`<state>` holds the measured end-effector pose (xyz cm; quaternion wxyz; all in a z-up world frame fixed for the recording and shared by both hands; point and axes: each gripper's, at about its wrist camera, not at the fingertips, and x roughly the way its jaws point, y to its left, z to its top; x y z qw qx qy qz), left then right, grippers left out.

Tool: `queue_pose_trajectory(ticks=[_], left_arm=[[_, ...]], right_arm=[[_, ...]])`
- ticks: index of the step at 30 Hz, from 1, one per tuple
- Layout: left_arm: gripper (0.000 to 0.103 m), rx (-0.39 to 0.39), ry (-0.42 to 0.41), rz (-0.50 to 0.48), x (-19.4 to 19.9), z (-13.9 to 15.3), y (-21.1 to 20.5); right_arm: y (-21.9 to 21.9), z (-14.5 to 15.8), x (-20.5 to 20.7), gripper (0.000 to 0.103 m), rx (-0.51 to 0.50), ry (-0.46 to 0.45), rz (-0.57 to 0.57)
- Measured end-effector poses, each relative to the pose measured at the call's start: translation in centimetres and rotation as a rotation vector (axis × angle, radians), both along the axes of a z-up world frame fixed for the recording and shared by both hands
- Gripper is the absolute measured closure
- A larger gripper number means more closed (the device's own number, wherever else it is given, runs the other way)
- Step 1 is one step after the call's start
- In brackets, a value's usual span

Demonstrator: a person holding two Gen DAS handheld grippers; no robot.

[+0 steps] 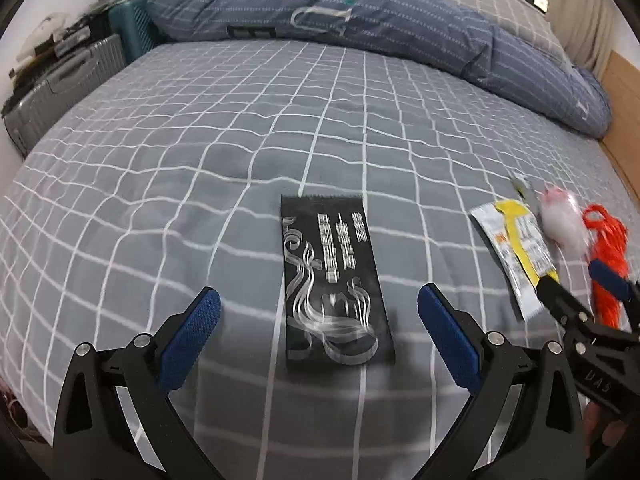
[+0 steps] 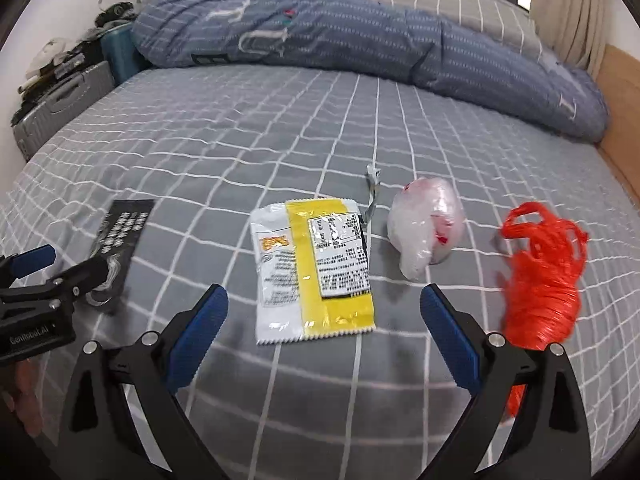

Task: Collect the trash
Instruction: 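Grasp the black wet-wipe packet with the left tool while the right tool grasps the yellow wrapper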

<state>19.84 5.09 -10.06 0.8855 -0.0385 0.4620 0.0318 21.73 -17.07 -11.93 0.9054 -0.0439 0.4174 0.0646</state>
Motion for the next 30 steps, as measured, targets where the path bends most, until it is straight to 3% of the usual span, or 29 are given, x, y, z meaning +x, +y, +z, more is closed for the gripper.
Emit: queue_pose_trajectory(ticks=[8,12,20,26,30], left_arm=[[0.007,0.028,0.036,0.014,2.9,-1.8,-0.2],[0.01,0.042,0.051,0.019,3.2,-2.7,-0.3],[0.046,0.021,0.051,0.0,3.3,-2.8,0.1],[0.06,0.01,0.044,-0.013,3.3,-2.6,0.3],[0.064,0.024,0.039,-0.022,3.2,-2.5,0.1]], right_arm=[[1.3,-1.9,3.4,0.017,-0.002,0.079,0.016],[2.1,-2.9,4.2,0.027,-0.001,0.117,0.016],[1.9,-3.2,4.4,0.044,0.015,0.148,0.012],[2.4,-3.2,4.4,0.066,0.029,0.159,0.025],[1.8,-3.2,4.5,0.079,0.079,0.17,0.04]])
